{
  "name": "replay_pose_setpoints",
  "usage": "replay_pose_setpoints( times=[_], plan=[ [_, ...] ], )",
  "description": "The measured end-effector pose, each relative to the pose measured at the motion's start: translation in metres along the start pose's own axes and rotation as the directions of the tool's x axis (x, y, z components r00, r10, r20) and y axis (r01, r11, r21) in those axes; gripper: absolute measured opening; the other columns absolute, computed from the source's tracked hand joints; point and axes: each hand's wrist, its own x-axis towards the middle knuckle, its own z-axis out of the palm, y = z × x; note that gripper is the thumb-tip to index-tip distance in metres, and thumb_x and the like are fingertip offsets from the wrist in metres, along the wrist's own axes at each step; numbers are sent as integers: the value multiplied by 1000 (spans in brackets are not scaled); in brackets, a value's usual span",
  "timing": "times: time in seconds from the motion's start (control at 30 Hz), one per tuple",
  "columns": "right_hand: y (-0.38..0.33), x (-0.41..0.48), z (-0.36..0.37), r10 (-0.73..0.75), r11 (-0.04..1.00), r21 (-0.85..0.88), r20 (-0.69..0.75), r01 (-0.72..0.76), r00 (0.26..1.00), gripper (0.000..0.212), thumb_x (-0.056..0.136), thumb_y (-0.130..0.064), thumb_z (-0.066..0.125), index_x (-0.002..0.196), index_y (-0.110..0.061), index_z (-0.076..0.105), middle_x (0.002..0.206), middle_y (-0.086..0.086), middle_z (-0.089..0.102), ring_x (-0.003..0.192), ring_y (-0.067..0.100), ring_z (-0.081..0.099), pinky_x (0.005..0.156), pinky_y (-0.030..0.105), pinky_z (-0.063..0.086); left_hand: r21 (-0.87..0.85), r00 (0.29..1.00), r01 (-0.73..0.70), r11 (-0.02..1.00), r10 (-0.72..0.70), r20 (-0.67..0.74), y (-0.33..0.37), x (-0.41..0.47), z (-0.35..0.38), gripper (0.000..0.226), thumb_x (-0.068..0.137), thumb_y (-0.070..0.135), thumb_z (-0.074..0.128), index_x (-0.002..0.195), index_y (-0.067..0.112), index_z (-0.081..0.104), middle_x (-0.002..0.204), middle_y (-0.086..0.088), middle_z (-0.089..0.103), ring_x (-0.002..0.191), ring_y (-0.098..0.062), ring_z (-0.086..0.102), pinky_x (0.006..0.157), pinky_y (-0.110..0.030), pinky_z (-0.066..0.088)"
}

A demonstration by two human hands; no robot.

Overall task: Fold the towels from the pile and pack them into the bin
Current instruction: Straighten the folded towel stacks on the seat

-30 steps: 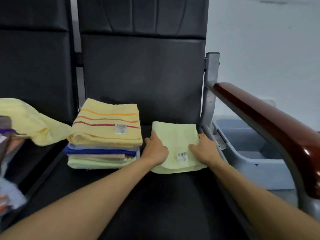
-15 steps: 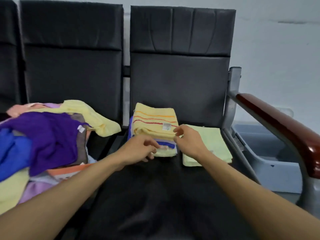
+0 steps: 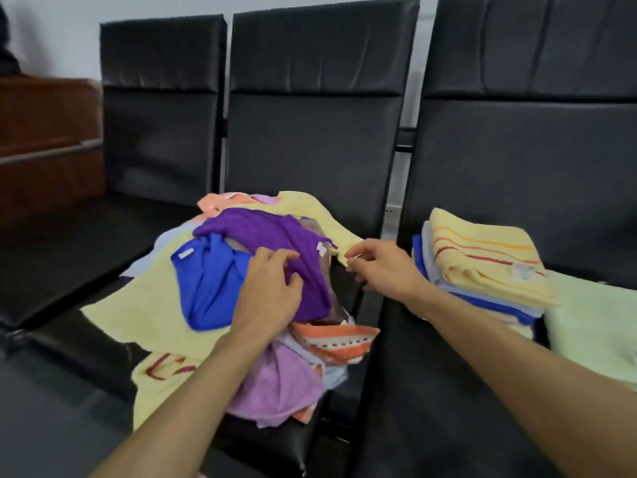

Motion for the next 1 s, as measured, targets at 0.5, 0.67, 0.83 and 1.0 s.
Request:
replay_pose_setpoints(
  times=[0.5, 0.67, 0.83, 1.0],
  plan=[
    [-20, -7, 25, 54, 946, 324, -166, 2, 985, 20, 87, -15, 70, 106, -11, 72, 94, 4, 72, 93, 18, 68, 83, 34, 57, 172, 999, 21, 985, -27, 33, 19, -4, -6, 23, 99, 17, 45, 119, 20, 58, 114, 1, 61, 111, -21, 52, 92, -37, 33],
    [-40, -27, -9, 150, 650, 759, -187, 46, 971, 14, 90, -6, 65, 102, -9, 69, 96, 13, 71, 88, 25, 68, 71, 34, 56, -708, 928, 372, 600, -257, 270, 73, -7, -10, 20, 92, 4, 51, 82, 17, 61, 75, -2, 61, 72, -16, 56, 67, -29, 46],
    [-30, -62, -77, 79, 621, 769, -258, 155, 963, 19, 95, -4, 56, 100, -17, 70, 98, 8, 73, 87, 20, 69, 80, 35, 58, -826, 880, 420, 376, 52, 472, 117, -21, 0, 20, 90, -5, 49, 84, 11, 58, 60, -2, 58, 52, -13, 51, 54, -26, 34],
    [19, -120, -134, 55, 736, 675, -139, 54, 989, 17, 93, -3, 57, 96, -12, 71, 87, 8, 73, 76, 17, 67, 73, 29, 57, -642, 846, 181, 745, 215, 488, 136, -32, 33, 21, 92, -1, 53, 84, 14, 67, 58, 2, 64, 45, -12, 53, 48, -25, 37]
  ],
)
